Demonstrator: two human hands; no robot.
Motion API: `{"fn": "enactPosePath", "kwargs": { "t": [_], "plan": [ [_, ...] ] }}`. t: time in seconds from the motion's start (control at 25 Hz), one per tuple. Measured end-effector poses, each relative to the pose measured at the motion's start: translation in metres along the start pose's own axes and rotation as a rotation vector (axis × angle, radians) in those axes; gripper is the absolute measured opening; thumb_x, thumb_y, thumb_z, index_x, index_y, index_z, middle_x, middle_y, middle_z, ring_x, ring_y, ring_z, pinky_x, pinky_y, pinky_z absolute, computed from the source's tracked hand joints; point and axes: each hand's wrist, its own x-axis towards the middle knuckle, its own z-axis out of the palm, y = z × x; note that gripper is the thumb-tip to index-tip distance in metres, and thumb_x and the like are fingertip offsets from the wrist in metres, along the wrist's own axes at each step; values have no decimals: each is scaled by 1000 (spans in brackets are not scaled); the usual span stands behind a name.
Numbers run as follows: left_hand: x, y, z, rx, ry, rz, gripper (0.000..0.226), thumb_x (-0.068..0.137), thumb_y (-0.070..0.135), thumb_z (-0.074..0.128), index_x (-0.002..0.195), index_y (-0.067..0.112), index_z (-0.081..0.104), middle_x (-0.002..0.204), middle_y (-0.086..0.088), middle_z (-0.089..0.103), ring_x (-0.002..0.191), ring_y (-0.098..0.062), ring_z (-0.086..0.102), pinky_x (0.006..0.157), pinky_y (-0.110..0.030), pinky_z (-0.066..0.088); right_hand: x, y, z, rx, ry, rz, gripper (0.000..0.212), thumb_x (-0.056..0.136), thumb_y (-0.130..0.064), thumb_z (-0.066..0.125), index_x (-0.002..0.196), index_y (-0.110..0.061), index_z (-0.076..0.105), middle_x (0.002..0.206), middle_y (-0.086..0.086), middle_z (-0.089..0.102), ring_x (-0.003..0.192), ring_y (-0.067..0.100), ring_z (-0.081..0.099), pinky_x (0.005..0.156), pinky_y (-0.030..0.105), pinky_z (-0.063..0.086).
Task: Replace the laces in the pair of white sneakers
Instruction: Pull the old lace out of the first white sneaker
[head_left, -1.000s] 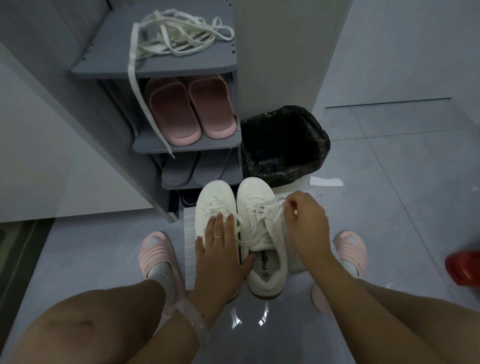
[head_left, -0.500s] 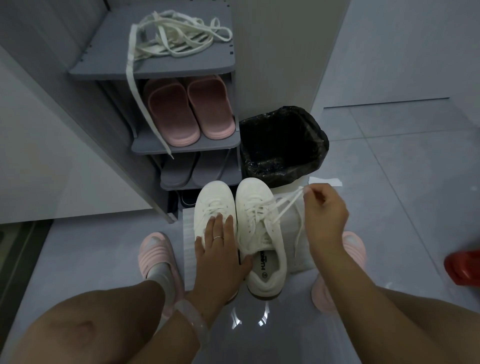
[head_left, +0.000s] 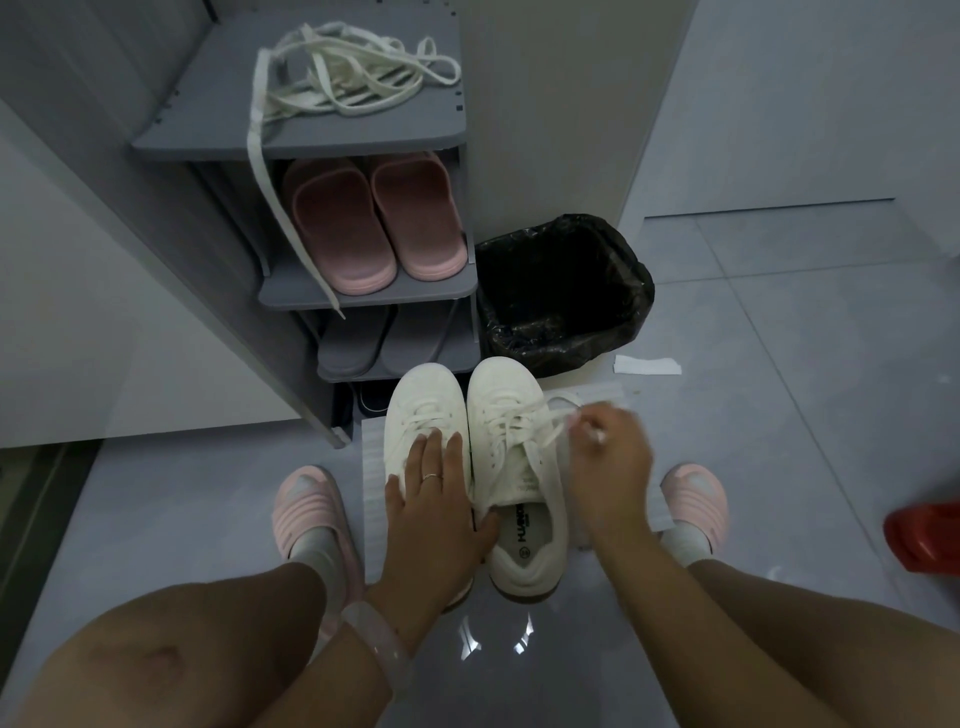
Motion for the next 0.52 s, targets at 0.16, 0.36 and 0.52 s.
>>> {"fn": "enactPosePath", "kwargs": {
  "t": [0.16,0.36,0.52],
  "plan": [
    [-1,0,-1,-11,3,7,85,88,48,47,148,16,-4,157,-4,-6,145,-19,-10,116,-42,7,15,-5,-14,117,101,152,21,86,-16,63,106,-9,61,115,9,47,106,25,49,88,17,35],
    [-1,2,-3,0,-22,-14,84,89,48,45,148,17,-6,157,-3,-9,145,-19,-12,117,-43,6,-19,10,8,-231,-155,84,36,84,-27,64,115,-11,57,138,10,37,128,28,31,101,40,38],
    [-1,3,-2,10,-26,-18,83,89,48,45,148,18,-5,157,-4,-9,145,-19,-12,116,-43,6,-11,23,18,-189,-202,27,17,85,-26,63,82,-10,67,105,9,61,108,27,49,75,23,30]
  ]
}}
